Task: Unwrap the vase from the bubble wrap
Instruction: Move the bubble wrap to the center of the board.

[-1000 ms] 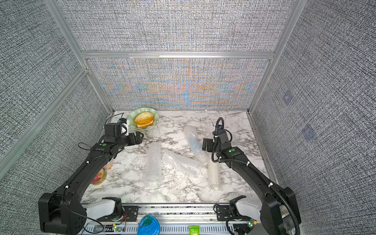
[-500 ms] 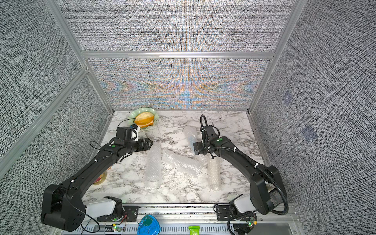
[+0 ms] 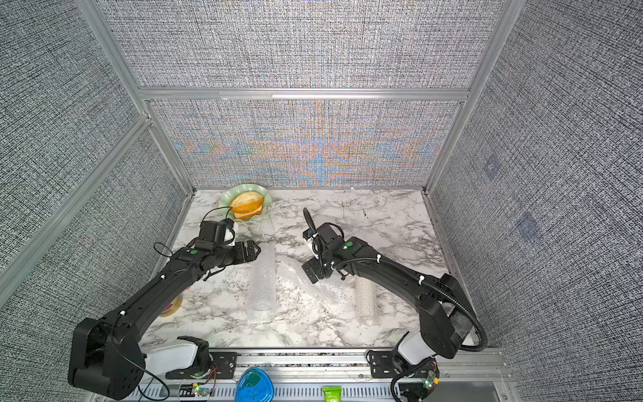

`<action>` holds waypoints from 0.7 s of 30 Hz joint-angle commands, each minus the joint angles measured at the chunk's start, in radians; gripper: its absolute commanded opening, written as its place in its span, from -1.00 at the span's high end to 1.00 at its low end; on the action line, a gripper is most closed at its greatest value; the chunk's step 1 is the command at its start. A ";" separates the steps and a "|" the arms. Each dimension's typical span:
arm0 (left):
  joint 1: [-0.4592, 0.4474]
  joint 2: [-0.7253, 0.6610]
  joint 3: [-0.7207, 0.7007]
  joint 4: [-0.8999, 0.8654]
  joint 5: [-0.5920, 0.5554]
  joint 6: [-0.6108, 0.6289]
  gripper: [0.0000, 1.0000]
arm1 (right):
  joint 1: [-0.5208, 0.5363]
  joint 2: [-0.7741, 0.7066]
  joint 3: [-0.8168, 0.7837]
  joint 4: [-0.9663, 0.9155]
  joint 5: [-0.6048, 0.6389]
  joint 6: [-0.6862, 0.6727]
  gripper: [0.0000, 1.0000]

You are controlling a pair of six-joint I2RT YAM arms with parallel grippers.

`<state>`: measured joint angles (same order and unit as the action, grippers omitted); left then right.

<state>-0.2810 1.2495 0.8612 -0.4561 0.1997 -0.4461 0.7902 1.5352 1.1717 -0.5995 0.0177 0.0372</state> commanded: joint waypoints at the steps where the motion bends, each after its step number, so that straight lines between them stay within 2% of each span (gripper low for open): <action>1: 0.000 0.015 0.029 -0.074 -0.043 -0.029 -0.99 | 0.038 0.026 0.026 -0.015 -0.018 -0.063 -0.97; 5: 0.002 0.064 0.083 -0.166 -0.095 -0.032 -0.99 | 0.075 0.078 0.086 -0.028 -0.005 -0.073 -0.97; 8: 0.010 0.086 0.092 -0.187 -0.104 -0.030 -0.99 | 0.093 0.124 0.150 -0.027 0.015 -0.011 -0.96; 12: 0.036 0.080 0.078 -0.174 -0.075 -0.025 -0.99 | 0.106 0.150 0.168 0.005 0.039 0.059 -0.96; 16: 0.070 0.063 0.060 -0.164 -0.031 -0.015 -0.99 | 0.106 0.154 0.156 -0.005 0.069 0.017 -0.96; 21: 0.129 0.036 0.040 -0.166 0.019 0.007 -0.99 | 0.107 0.176 0.204 -0.016 0.017 0.034 -0.96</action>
<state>-0.1749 1.2968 0.9070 -0.6151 0.1741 -0.4599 0.8963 1.7061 1.3582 -0.6067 0.0662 0.0536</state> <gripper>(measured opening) 0.994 0.984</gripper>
